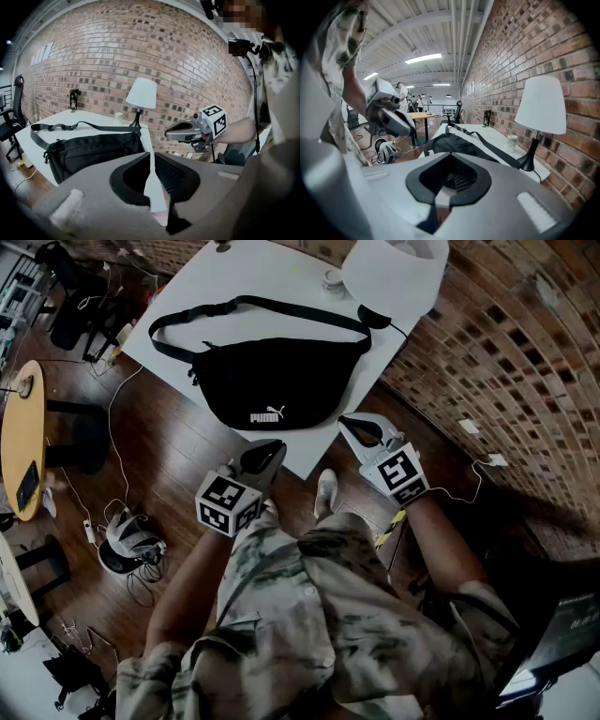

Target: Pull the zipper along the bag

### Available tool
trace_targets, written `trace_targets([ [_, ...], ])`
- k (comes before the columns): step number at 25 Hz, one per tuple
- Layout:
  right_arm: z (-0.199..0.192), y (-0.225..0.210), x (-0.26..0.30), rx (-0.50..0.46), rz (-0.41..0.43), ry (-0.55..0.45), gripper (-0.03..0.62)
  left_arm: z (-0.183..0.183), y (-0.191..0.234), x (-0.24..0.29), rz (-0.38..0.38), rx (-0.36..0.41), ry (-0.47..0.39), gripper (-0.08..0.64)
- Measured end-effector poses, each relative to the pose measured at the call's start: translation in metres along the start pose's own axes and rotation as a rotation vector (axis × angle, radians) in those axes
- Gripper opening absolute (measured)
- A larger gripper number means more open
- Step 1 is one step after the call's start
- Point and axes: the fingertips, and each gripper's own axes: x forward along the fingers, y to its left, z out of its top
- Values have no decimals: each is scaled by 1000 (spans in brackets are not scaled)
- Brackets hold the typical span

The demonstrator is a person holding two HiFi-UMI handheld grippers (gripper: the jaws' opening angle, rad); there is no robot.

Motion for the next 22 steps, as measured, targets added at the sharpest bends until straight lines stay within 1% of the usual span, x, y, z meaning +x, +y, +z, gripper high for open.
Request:
trace_targets([
  [1, -3, -11, 9, 1, -4, 10, 6, -2, 7, 14, 3, 6, 22, 43],
  [4, -9, -38, 38, -7, -8, 38, 6, -6, 31, 54, 21, 23, 74, 70],
  [7, -15, -52, 68, -14, 0, 76, 6, -8, 56, 85, 39, 48, 109, 75],
  [9, -18, -58, 85, -4, -5, 105, 6, -9, 68, 102, 43, 81, 149, 94],
  [12, -29, -65, 108, 33, -10, 161, 6, -12, 76, 125, 26, 137, 214, 106],
  [14, -38, -71, 122, 47, -4, 206, 6, -17, 81, 141, 19, 159, 257, 106],
  [18, -58, -74, 142, 56, 21, 295, 6, -40, 90, 164, 22, 177, 359, 107],
  [20, -67, -74, 147, 60, 25, 329, 6, -44, 94, 168, 25, 187, 386, 106],
  [22, -75, -75, 150, 73, 27, 354, 6, -47, 95, 170, 11, 181, 402, 101],
])
